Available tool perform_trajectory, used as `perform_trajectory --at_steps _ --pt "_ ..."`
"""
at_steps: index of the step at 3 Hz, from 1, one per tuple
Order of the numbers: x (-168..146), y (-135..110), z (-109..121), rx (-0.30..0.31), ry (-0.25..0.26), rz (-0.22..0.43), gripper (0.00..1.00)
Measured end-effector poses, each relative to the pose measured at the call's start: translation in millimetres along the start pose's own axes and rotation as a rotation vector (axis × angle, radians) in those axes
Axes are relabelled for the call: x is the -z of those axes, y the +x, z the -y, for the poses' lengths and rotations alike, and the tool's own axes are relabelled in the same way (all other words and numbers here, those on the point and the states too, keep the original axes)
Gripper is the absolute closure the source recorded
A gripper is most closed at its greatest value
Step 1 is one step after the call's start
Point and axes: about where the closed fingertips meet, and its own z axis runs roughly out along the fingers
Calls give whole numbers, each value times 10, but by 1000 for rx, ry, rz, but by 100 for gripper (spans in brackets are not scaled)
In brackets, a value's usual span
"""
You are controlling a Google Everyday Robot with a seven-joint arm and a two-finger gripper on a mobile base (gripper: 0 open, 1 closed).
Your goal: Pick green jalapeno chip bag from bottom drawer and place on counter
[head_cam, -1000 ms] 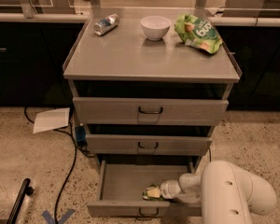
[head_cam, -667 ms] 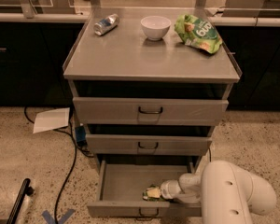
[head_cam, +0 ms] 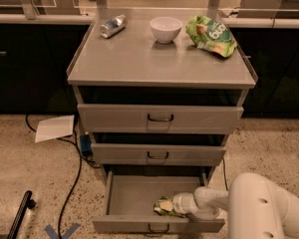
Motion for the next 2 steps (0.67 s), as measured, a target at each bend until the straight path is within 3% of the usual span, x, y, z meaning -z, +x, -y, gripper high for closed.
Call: perform_trajectory --at_steps 1,2 --pt "536 -289 -210 70 33 80 100" --pt "1270 -755 -520 172 110 182 100"
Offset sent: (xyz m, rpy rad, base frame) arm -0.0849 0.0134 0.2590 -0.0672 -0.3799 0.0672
